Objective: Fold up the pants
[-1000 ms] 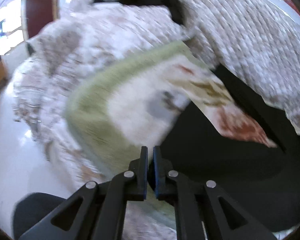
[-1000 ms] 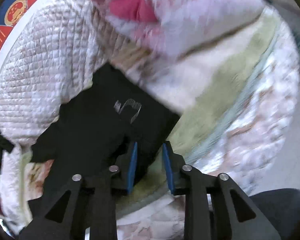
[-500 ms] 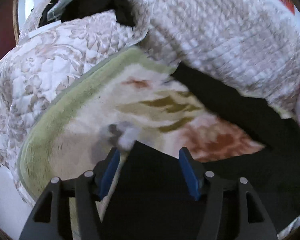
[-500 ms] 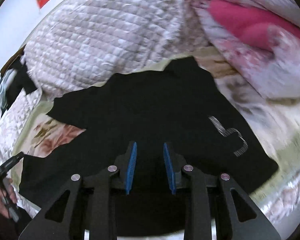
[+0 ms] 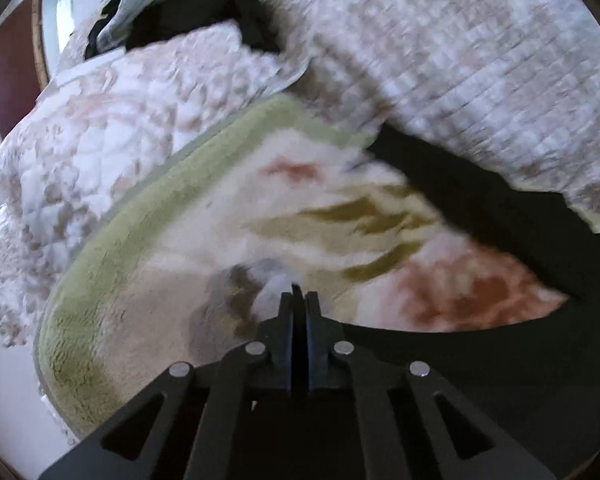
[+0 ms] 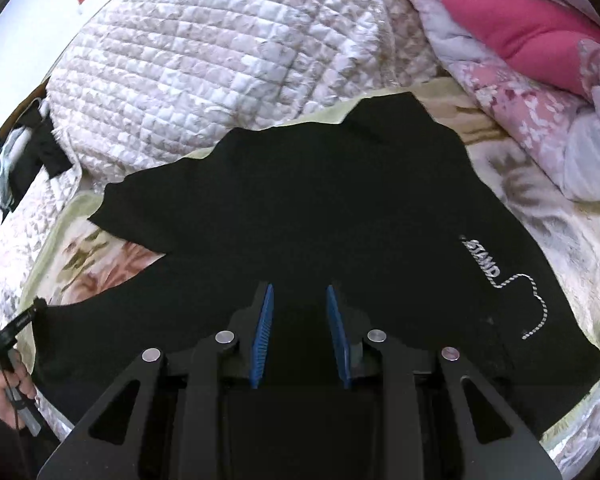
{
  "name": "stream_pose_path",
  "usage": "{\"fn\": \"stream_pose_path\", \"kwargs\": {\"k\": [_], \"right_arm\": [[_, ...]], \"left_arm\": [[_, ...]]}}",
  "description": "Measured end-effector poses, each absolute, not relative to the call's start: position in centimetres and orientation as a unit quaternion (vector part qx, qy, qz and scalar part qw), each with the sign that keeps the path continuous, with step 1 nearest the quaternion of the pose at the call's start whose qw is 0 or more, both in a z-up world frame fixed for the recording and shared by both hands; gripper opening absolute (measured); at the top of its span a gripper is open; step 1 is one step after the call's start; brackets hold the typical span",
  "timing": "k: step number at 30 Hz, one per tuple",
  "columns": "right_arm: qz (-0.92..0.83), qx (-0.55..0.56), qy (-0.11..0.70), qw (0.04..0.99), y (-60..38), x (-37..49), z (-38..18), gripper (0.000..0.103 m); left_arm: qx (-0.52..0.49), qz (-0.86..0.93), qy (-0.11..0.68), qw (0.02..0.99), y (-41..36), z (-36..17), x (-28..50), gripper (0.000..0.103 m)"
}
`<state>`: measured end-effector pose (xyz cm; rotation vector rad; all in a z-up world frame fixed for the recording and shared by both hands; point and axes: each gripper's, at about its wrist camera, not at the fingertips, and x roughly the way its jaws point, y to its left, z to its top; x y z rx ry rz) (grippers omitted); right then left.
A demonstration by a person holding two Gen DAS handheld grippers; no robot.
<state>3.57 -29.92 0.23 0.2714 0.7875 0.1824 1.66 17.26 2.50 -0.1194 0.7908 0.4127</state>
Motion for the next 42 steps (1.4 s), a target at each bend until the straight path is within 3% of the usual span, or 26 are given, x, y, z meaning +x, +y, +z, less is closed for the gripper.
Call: {"fn": "stream_pose_path", "kwargs": {"k": [4,8,10,13,20,30,36,42], "right_arm": [[0.073,0.136,0.376,0.914,-30.7,3.5,0.4,0.028],[0.027,0.135,0.36,0.923,-32.6,3.0,0.6,0.028],[-0.003,0.137,0.364,0.921,-33.8,3.0,0.4,0.035],[-0.043,0.172,0.368,0.913,-36.6,2.5,-0.3,0.035],[-0.046,0.165,0.322,0.931,-37.1,0.8,1.4,0.035],[0.045,0.078,0.373,0.924,-30.9,1.3,-0.3,0.035],[0.035,0.066,0.403,0.912,-30.3,1.9,-1.7,0.035],[0.067,0.053,0.384,0.919,-28.5,1.6,-1.0,0.035]], "left_arm": [[-0.085,0.207,0.379,0.898,18.3,2.7,1.3,0.014],[-0.083,0.231,0.332,0.911,18.5,4.5,-0.1,0.028],[-0.102,0.197,0.322,0.92,18.2,5.1,-0.8,0.029],[-0.103,0.137,0.322,0.931,16.2,5.2,-1.3,0.036],[-0.049,0.027,0.37,0.927,9.6,3.3,-1.0,0.037],[0.01,-0.04,0.401,0.915,2.9,1.1,-3.0,0.037],[0.023,-0.028,0.409,0.912,2.6,0.6,-2.9,0.037],[0.02,-0.02,0.409,0.912,3.0,0.8,-2.8,0.037]]}}
